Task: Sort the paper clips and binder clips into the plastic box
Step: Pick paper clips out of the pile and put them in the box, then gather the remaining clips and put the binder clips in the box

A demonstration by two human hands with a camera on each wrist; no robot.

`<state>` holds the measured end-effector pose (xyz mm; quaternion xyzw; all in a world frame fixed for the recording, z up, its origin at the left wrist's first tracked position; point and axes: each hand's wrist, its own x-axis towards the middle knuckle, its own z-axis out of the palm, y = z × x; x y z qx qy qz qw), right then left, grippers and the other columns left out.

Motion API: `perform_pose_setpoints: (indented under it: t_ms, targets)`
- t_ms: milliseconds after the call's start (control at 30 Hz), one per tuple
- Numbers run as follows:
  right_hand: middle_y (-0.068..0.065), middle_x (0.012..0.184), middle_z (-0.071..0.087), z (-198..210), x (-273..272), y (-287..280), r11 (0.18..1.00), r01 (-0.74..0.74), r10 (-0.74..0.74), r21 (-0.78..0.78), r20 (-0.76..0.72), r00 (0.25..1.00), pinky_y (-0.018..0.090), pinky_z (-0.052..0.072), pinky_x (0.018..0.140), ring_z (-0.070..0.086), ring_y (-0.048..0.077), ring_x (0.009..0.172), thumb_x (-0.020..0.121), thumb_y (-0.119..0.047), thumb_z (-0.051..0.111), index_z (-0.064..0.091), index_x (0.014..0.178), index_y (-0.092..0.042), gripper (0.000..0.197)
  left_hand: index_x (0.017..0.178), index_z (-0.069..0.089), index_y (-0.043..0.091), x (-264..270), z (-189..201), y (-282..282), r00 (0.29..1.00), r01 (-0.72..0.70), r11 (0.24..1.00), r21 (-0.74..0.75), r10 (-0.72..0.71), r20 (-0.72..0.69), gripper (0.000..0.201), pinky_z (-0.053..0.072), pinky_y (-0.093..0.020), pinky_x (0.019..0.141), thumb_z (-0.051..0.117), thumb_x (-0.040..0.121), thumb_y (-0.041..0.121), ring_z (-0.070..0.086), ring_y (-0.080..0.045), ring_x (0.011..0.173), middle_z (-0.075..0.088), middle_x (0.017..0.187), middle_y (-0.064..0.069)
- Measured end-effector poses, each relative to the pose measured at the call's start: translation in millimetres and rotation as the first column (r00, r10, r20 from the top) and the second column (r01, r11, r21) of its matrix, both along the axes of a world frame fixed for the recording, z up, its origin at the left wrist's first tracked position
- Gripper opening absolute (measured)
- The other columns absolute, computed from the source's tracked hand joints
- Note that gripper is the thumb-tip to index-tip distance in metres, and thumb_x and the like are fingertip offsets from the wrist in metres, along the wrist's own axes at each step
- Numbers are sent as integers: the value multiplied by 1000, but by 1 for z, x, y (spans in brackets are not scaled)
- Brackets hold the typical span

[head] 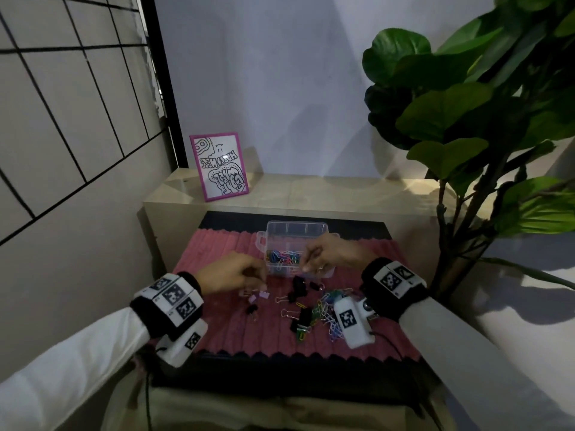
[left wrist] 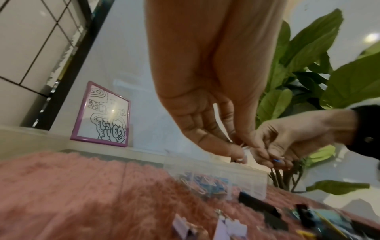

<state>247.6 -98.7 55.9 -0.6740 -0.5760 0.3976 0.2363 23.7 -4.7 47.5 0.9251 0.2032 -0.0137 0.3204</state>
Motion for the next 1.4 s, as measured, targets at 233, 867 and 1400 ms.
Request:
perform_pose_setpoints:
  t_ms: [233,867,1400]
  targets:
    - [4,65,63,0,10,2,980,182,-171,84,-128,977,13,50,51,60,1,50,82,1,64,64,91,11,14,89,64,11,28,9,24,977,-185,979,89,173,123,8,45,-18,70,65,82,15,60,-7,71,70,88,-8]
    - [15,82,72,-1,19,-45,941,19,-125,339,293,948,11,51,63,67,7,67,83,8,55,67,84,-2,16,101,66,9,41,-4,-13,992,-62,993,98,50,119,20,39,2,61,55,86,2,58,0,73,65,92,3]
    - [1,126,42,-46,-13,-105,967,-255,172,-11,767,618,41,51,82,42,20,119,83,-27,63,43,129,-27,50,130,39,10,78,-33,-69,932,331,899,286,-263,-251,62,42,-39,92,69,77,23,45,-31,114,43,125,-15]
